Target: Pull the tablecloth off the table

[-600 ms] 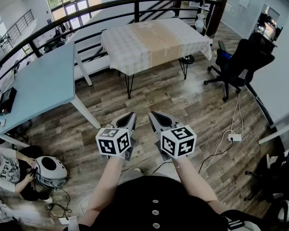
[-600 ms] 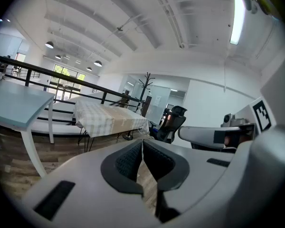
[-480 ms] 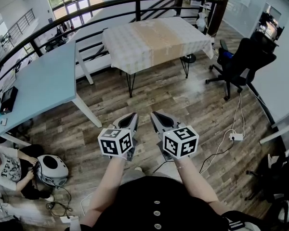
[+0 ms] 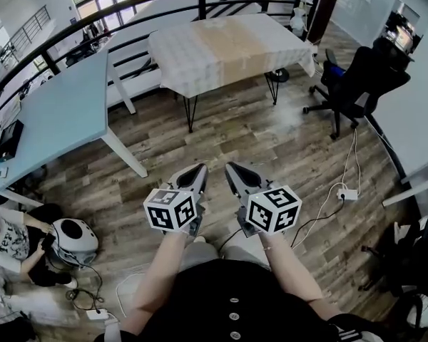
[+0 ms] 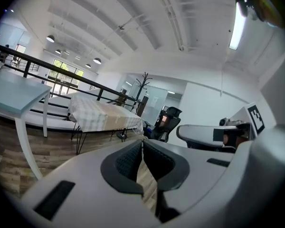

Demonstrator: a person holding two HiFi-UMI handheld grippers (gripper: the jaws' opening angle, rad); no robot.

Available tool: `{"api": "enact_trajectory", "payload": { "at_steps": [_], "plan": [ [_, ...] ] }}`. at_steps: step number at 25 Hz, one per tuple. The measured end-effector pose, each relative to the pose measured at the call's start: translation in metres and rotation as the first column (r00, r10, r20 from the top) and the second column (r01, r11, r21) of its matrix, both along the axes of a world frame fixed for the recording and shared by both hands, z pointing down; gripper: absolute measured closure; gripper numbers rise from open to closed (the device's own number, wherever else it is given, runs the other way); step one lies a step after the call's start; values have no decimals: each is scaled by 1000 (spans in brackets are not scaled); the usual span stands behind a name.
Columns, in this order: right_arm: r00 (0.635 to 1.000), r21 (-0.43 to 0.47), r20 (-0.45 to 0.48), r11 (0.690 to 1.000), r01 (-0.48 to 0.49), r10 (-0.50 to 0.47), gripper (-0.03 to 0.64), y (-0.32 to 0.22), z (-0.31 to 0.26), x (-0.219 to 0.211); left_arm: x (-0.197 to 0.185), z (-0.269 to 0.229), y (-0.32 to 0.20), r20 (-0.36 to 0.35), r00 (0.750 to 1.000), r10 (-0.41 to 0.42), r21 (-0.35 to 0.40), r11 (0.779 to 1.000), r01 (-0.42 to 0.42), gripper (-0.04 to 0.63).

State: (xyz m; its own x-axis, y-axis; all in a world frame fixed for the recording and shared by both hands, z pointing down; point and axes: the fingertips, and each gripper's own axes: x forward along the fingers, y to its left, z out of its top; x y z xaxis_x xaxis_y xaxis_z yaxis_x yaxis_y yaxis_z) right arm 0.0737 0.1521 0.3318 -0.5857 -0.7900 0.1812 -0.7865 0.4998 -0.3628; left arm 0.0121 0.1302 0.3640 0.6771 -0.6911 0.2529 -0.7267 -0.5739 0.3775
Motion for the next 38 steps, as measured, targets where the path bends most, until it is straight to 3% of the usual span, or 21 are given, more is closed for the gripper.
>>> {"api": "enact_trajectory", "payload": {
  "at_steps": [3, 8, 15, 31, 38],
  "plan": [
    [1000, -27, 14, 999, 24, -24, 591, 13, 14, 4, 7, 4, 10, -28, 999, -17, 8, 1000, 17, 574],
    [999, -91, 17, 995, 48, -47, 591, 25, 38, 17, 22, 29, 22, -33, 999, -36, -64, 997, 34, 574],
    [998, -102, 35, 993, 52, -49, 591, -6, 45, 11, 13, 43, -5, -1, 999, -48, -87, 995, 48, 574],
    [995, -60, -37, 994, 93, -95, 591, -227, 26, -68, -58, 25, -226, -34, 998, -58, -80, 995, 55, 574],
    [997, -62, -43, 996, 57, -60, 591, -283, 24, -84, -71, 23, -287, -38, 999, -39, -66, 997, 37, 574]
  ]
}}
